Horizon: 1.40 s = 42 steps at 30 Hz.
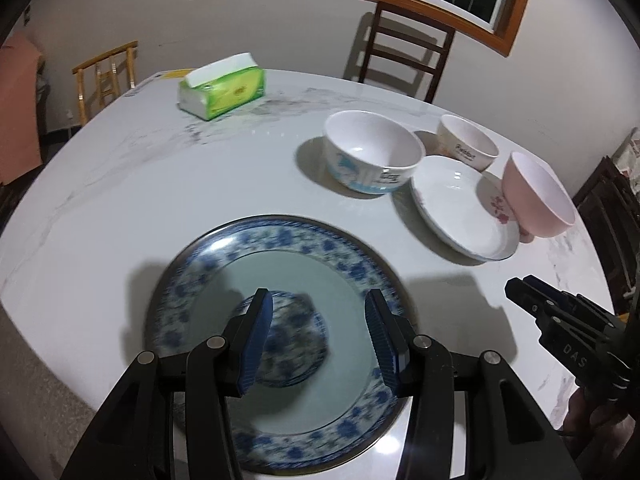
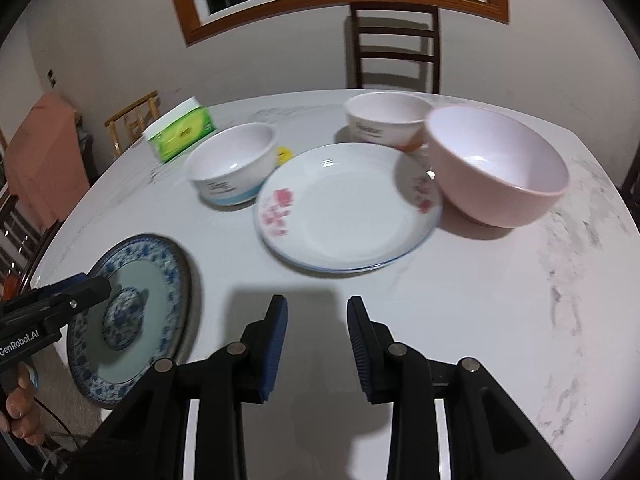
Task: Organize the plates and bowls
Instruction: 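Move the left tool to the pink-flowered white plate while right tool nears the pink bowl, then grasp the rim of the pink-flowered white plate with the left tool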
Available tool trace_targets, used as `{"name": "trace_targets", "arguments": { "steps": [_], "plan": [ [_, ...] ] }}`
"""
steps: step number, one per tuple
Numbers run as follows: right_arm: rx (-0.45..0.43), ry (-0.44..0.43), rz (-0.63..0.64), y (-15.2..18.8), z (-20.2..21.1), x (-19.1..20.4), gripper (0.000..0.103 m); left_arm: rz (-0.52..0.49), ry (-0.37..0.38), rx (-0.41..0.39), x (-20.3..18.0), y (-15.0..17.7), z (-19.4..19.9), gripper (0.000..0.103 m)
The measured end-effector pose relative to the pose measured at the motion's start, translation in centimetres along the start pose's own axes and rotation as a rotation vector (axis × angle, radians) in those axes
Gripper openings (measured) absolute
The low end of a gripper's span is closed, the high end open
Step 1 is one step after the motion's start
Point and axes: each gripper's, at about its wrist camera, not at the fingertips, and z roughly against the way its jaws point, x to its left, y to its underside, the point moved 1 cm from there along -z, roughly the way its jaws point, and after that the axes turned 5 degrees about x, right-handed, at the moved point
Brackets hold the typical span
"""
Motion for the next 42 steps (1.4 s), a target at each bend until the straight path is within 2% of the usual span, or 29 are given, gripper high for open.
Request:
{"name": "trace_targets", "arguments": {
  "steps": [8,13,25,38,42],
  "plan": [
    [-0.051,0.030,-0.046,-1.7,-0.1,-4.0,0.031,-0.026,0.061,0.011,-2.8,-2.0,-1.9,0.045],
    [-0.044,0.054,-0.054,-2.9,-1.5,-5.8,0.031,-0.042,0.088,0.028,-4.8,-3.4,-3.7,0.045],
    [0.002,0.041,-0.097,-5.5,-6.1,-8.5,0.031,-0.028,0.120,0.098,-7.7,-6.7,-8.9,0.040],
    [0.021,0.035,-0.078,-6.5,-8.4,-8.7,0.024,-0.010,0.127,0.147,-8.8,-8.4,-12.5,0.029],
    [0.023,0.028,-0.074,-6.7,-8.5,-8.5,0.020,-0.013,0.130,0.157,-9.1,-8.6,-13.0,0.020]
  ]
}}
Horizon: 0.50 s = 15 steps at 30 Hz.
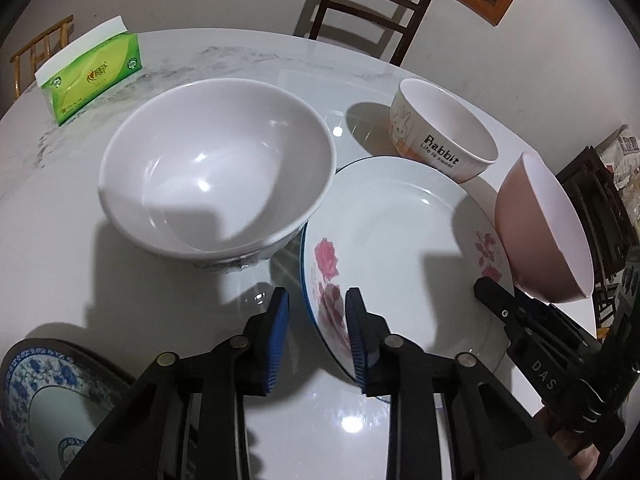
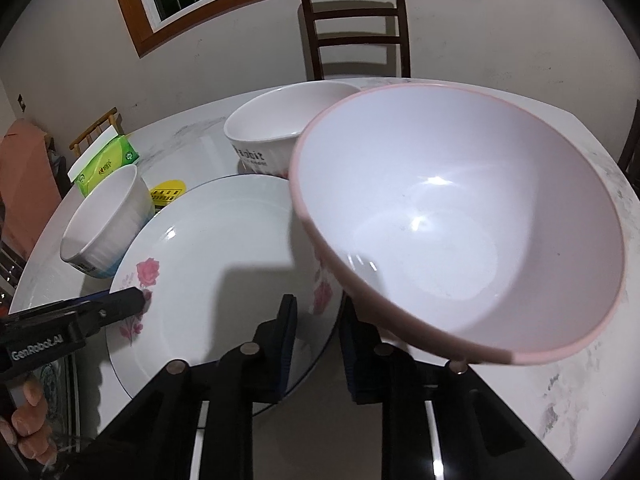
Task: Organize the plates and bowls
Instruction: 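Grasp the rim of the pink-flowered white plate with the left tool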
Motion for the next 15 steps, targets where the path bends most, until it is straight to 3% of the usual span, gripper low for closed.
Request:
{"name": "trace_targets", "arguments": {
  "steps": [3,15],
  "plan": [
    [0.003,0.002,0.001,-0.1,0.0,0.0,0.020,-0.017,0.003,0.020,-0.3,-0.1,-0.6,0.015],
    [0.072,0.019,-0.028,1.4,1.0,0.0,0.020,-0.057,-0.013,0.065,-1.2,1.3,0.0,0.015]
  ]
}}
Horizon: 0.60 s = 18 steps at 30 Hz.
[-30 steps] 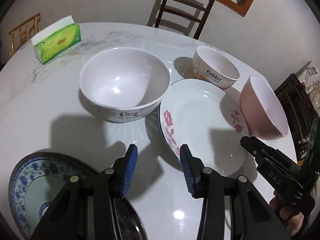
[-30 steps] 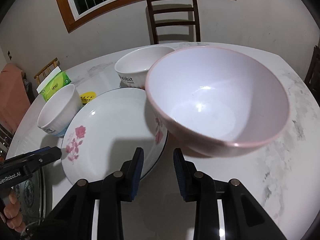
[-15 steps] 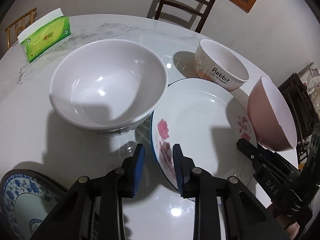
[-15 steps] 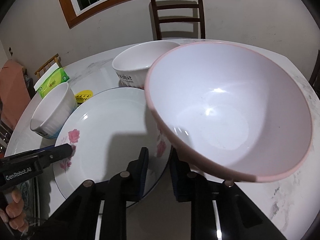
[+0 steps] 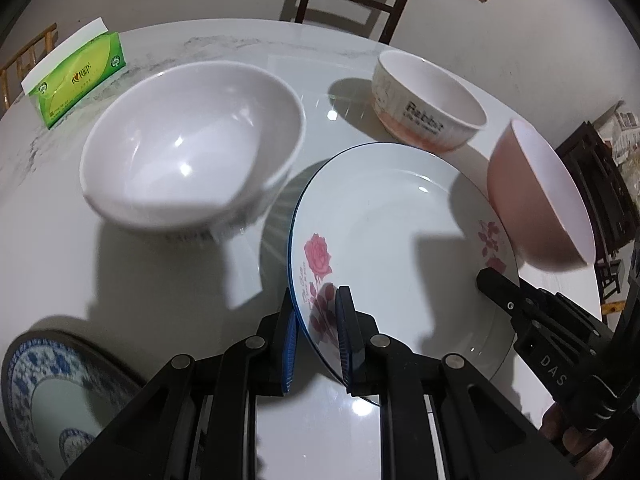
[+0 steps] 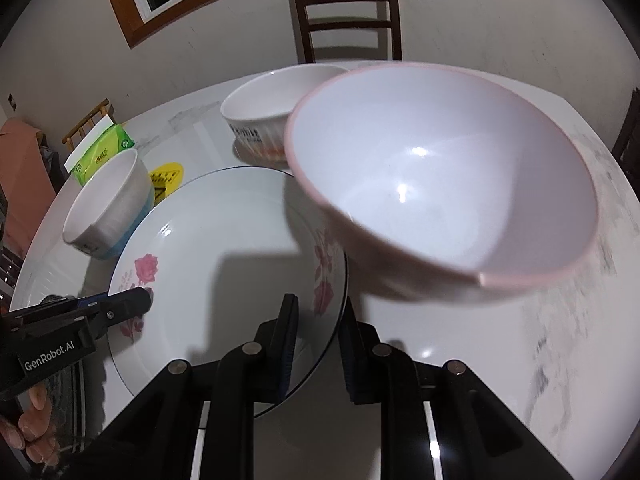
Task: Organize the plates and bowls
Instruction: 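Grasp the rim of the pink-flowered white plate with the left tool, then carry the pink-flowered plate toward the blue floral plate stack with left tool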
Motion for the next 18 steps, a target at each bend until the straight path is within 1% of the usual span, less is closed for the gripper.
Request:
{"name": "trace_targets", "arguments": {
  "steps": [9,18],
  "plan": [
    [0.055,0.013,-0.025,2.9,1.5,-0.1,0.020,-0.024,0.001,0.046,-0.9,3.0,0.8,0.016],
    [0.077,0.015,-0.044,5.4,2.8,-0.2,0.020,-0.040,0.009,0.064,-1.2,6.1,1.6,0.016]
  ]
}}
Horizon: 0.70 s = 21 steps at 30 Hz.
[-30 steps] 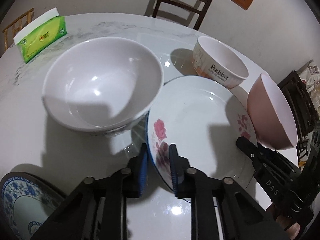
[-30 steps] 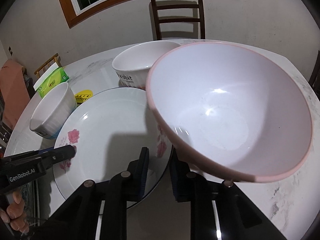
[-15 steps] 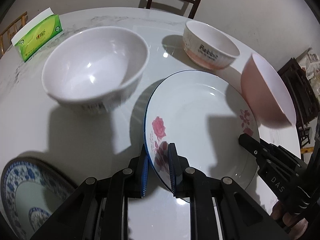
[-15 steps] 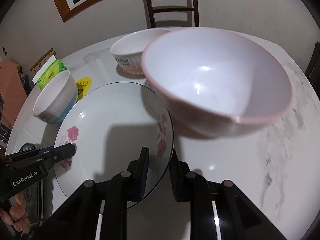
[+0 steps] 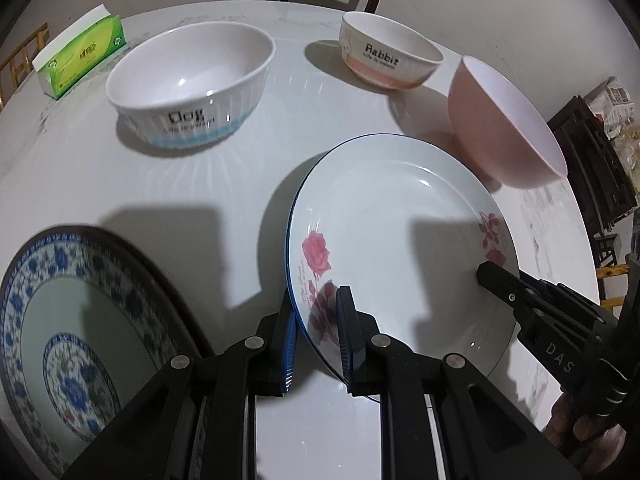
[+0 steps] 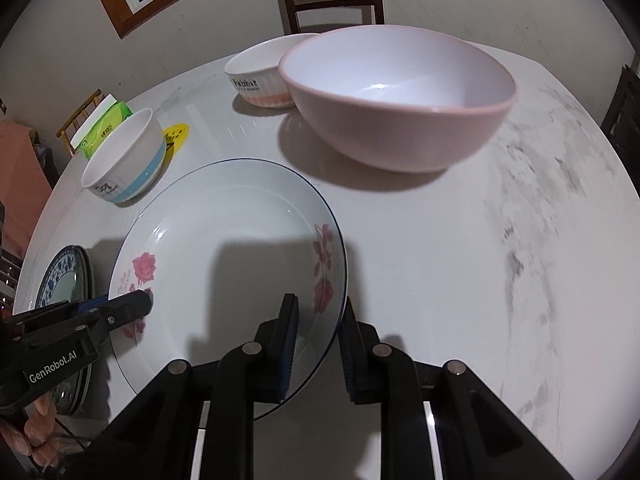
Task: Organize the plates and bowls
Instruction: 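Carry the pink-flowered plate toward the blue floral plate stack with left tool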
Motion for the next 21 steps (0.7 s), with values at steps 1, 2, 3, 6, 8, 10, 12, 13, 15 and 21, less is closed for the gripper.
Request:
{"name": "trace_targets", "arguments": {
  "steps": [1,2,3,6,8,10,12,13,15,21],
  "plan": [
    [0.003,0.000,-0.002,0.2,0.1,0.0,0.020,-0.001,0.000,0.004,-0.1,0.0,0.0,0.016],
    [0.006,-0.001,-0.005,0.4,0.2,0.0,0.020,-0.003,0.000,0.005,0.0,0.3,0.1,0.016],
    [0.008,-0.001,-0.007,0.7,0.3,-0.1,0.020,-0.003,0.000,0.007,-0.1,0.6,0.2,0.016],
    [0.016,-0.002,-0.014,1.2,0.6,-0.2,0.020,-0.007,0.006,0.015,-0.1,1.2,0.4,0.016],
    [0.020,-0.002,-0.016,1.4,0.6,-0.1,0.020,-0.010,0.009,0.021,-0.1,1.5,0.6,0.016],
    [0.026,-0.002,-0.016,1.8,0.8,-0.4,0.020,-0.011,0.012,0.026,-0.1,2.2,0.8,0.016],
    [0.031,-0.001,-0.017,2.1,0.9,-0.4,0.020,-0.012,0.015,0.033,-0.2,2.3,0.7,0.016],
    [0.033,-0.001,-0.017,2.3,1.0,-0.4,0.020,-0.012,0.015,0.035,-0.3,2.5,0.7,0.016],
    [0.037,-0.001,-0.019,2.6,1.2,-0.4,0.020,-0.014,0.013,0.037,-0.5,2.9,0.7,0.016],
    [0.045,-0.008,-0.022,3.6,1.7,-0.8,0.020,-0.015,0.020,0.048,-0.9,3.6,0.6,0.016]
  ]
}}
